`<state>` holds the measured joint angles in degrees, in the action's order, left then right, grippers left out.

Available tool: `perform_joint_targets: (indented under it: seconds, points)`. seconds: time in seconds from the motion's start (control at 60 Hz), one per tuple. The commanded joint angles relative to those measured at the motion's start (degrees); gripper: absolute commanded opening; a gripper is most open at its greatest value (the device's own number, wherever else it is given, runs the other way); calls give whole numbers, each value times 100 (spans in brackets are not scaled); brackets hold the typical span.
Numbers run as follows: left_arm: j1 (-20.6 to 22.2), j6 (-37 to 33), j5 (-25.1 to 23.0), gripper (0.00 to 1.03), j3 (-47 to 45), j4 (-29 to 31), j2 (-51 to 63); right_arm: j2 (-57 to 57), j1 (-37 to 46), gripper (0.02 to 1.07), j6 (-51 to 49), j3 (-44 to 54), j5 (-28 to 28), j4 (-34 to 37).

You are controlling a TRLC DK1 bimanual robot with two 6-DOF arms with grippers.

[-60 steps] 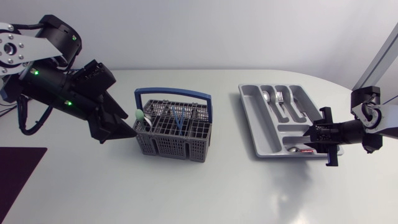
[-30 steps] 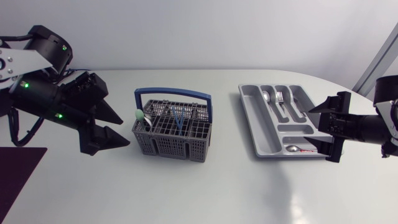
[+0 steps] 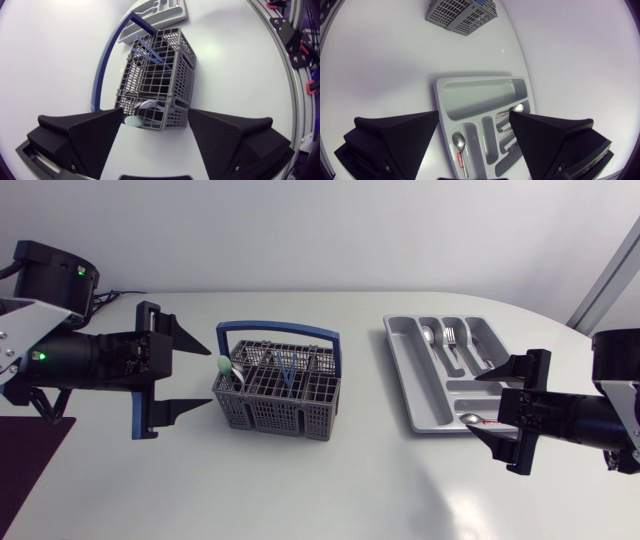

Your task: Unload the cutlery basket into the drawer organizer.

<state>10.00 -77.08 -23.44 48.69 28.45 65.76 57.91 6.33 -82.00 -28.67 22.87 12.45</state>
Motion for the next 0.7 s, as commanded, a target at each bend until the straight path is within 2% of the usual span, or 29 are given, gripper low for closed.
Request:
perform_joint_targets:
  seconds: [0.0, 0.117, 0.317, 0.5, 0.583, 0.683]
  points:
    - [55, -457, 15, 89, 44, -59, 148, -122, -114, 103, 228, 186, 24, 109]
    - [257, -554, 15, 89, 159, -41, 289, -201, -272, 103, 351, 291, 7, 109]
    - [266, -1011, 33, 85, 308, -41, 552, -307, -633, 103, 588, 388, -134, 109]
    - [248, -1503, 50, 70, 484, -111, 772, -307, -773, 103, 685, 406, -204, 100]
    - [257, -1705, 112, 59, 510, -243, 877, -307, -791, 103, 694, 450, -213, 82]
    - [301, -1916, 200, 55, 528, -401, 983, -307, -791, 103, 729, 467, -213, 74]
